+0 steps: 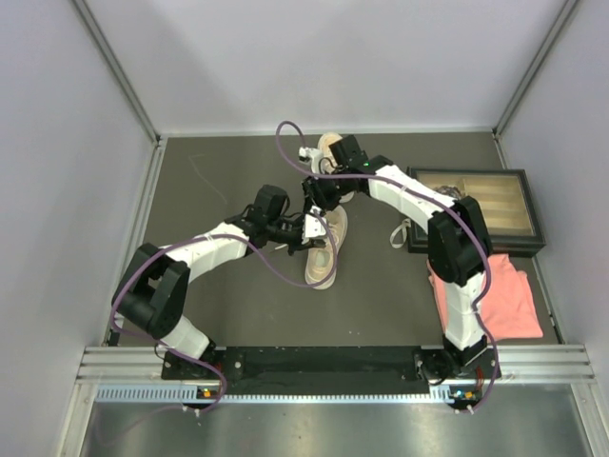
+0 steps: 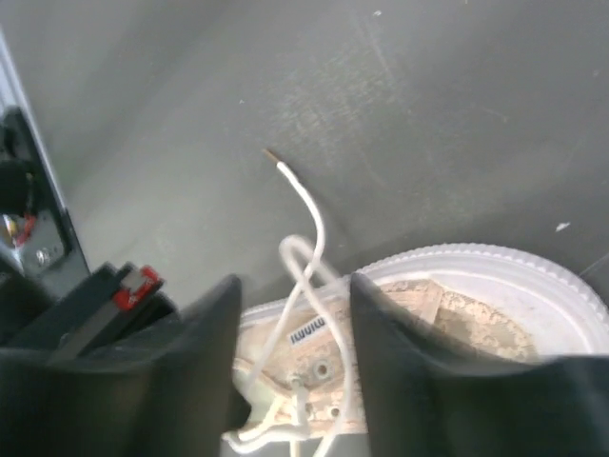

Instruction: Tie the shoes

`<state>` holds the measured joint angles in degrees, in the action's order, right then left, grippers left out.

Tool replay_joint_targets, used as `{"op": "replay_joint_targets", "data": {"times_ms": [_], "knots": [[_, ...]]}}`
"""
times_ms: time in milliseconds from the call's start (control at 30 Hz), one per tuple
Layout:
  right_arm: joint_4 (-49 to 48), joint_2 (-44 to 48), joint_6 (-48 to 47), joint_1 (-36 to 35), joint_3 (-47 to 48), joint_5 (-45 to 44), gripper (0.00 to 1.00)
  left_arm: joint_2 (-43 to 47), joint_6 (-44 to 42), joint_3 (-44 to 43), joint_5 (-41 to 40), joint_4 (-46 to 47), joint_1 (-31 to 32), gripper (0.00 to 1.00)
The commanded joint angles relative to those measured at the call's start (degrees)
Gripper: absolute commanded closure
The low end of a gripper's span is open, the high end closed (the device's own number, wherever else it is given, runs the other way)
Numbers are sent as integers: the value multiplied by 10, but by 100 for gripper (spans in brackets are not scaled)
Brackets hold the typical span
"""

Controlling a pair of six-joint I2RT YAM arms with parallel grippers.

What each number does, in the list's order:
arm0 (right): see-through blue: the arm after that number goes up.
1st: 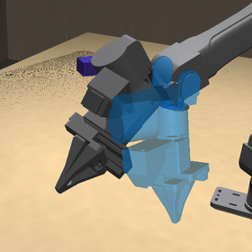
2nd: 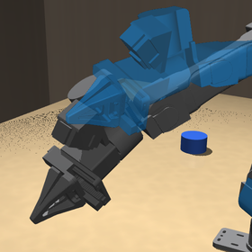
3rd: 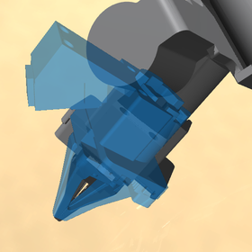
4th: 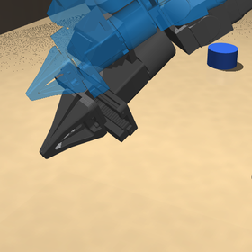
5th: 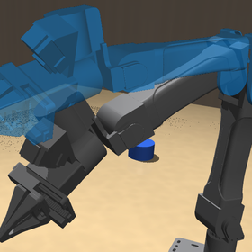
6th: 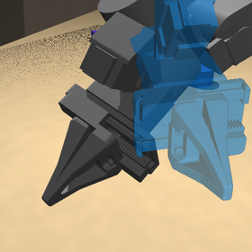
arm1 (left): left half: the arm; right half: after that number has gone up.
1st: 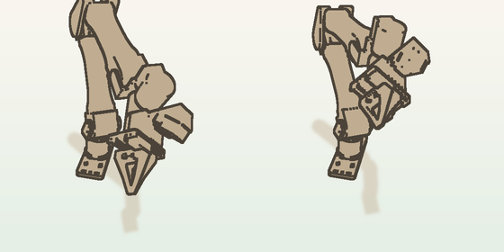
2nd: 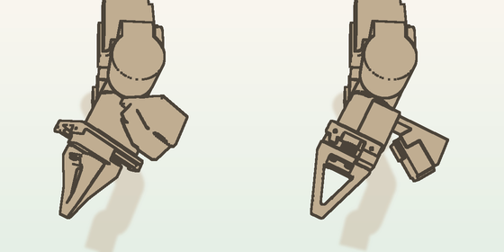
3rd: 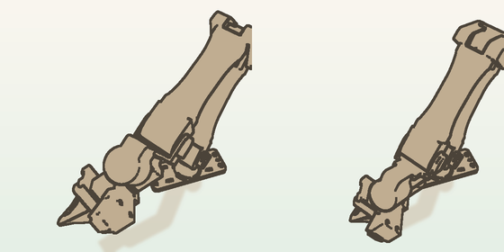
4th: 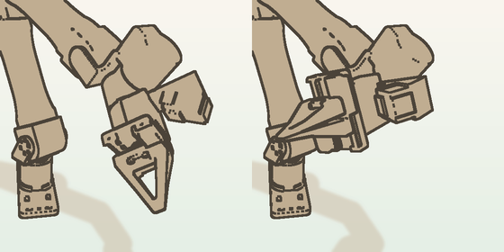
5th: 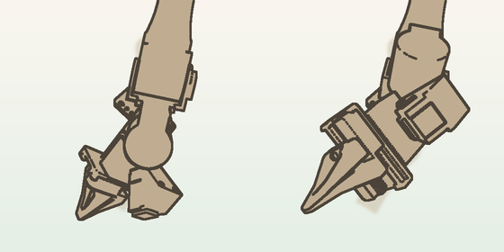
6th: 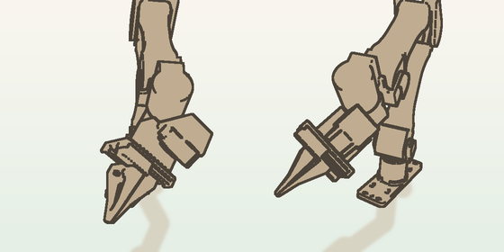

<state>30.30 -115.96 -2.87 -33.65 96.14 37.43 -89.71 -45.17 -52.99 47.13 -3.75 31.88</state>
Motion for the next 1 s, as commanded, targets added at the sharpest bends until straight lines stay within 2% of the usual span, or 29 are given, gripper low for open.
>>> {"op": "replay_joint_targets", "data": {"times_ms": [0, 67, 333, 500, 800, 967], "knots": [[47, 19, 5, 8, 57, 54, 39, 26, -4, 12, 16, 26, 0, 100], [68, 40, 14, 28, 59, 75, 34, 27, 4, 17, 13, 33, -1, 100], [175, 81, -46, 62, -11, 141, 39, 25, 17, 29, 1, 84, 0, 100], [164, 84, -37, 62, -51, 147, 40, 25, 20, 34, -7, 110, -1, 100], [165, 57, -26, 62, -47, 127, 37, 23, 17, 32, -12, 117, -1, 100], [138, 49, -14, 62, -51, 117, 41, 23, 17, 33, -13, 126, -1, 100]]}}
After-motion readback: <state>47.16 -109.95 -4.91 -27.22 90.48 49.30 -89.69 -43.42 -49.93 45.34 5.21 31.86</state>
